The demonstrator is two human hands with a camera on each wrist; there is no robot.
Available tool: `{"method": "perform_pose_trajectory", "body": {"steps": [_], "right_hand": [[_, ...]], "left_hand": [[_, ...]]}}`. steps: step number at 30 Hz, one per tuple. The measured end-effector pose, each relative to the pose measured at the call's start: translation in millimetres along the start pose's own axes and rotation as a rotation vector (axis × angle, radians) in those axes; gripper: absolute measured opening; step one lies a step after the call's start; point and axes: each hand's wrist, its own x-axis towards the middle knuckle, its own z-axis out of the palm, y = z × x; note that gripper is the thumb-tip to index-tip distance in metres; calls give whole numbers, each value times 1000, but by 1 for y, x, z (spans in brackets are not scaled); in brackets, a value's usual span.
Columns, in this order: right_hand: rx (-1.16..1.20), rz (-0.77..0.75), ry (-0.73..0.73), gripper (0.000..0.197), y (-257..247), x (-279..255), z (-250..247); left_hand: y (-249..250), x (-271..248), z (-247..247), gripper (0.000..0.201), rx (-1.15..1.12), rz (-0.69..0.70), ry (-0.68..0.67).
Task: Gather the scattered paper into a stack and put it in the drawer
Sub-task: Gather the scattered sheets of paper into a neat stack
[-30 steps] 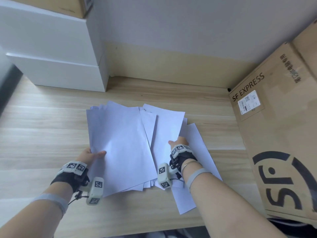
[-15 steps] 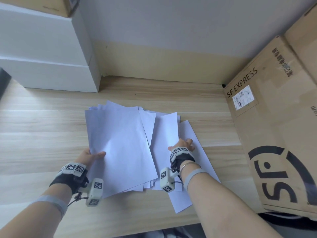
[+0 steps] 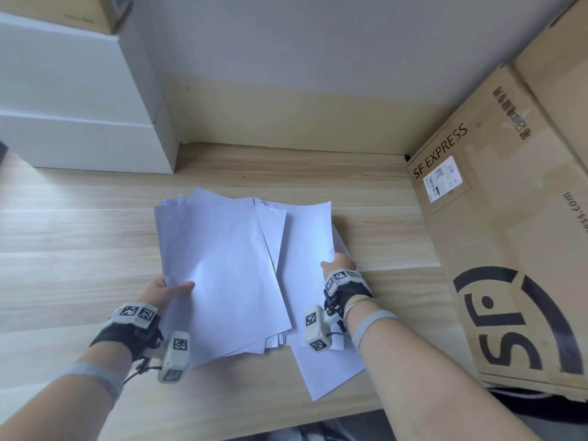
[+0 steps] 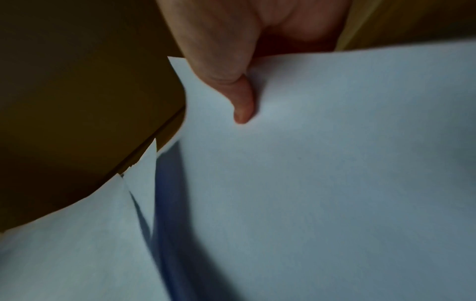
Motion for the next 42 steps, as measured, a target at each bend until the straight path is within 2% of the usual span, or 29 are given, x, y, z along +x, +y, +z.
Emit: {"method": "perform_pose_trajectory", "body": {"steps": [3,5,7,9,12,14,17,21,24,27,29,31,34,39,42], "right_hand": [[-62,29,-8,31,8,6,-21],[-139,92,-22,23,14,7,-31],[-178,112,-2,35,25,10,-35],[-234,52,-4,35,35,9,-35],[-146,76,98,35,49,9,-29],[-216,83,106,42,53,6,-23],[-247,65,91,53,56,8,-17],[-219,28,40,54,58,14,-18],[-169,19,44,45,59,15,-22],[-34,8,68,54,65,15,-29],[27,-11,70,60,69,17,-36],[94,-34,108,51,75,20,-46],[201,-29,207,36,75,20,-68],[326,24,356,35,65,25,-107],[449,-11,373,36,50,28,-116]], "left_hand": [[1,2,1,24,-4,-12,-13],[1,3,1,23,-6,-19,-32],[1,4,3,18,-7,-22,-48],[1,6,4,13,-13,-19,-55],[1,9,6,9,-10,-14,-51],[0,10,6,4,11,-15,-53],[0,8,7,7,3,-2,-48],[1,6,8,5,21,9,-35],[3,3,10,11,26,-1,-31],[4,1,13,21,43,3,-21],[6,-2,16,39,79,17,-3],[9,-5,20,51,113,29,9],[13,-7,25,48,199,50,37],[18,-8,26,49,242,38,63],[20,-10,28,50,262,37,62]]}}
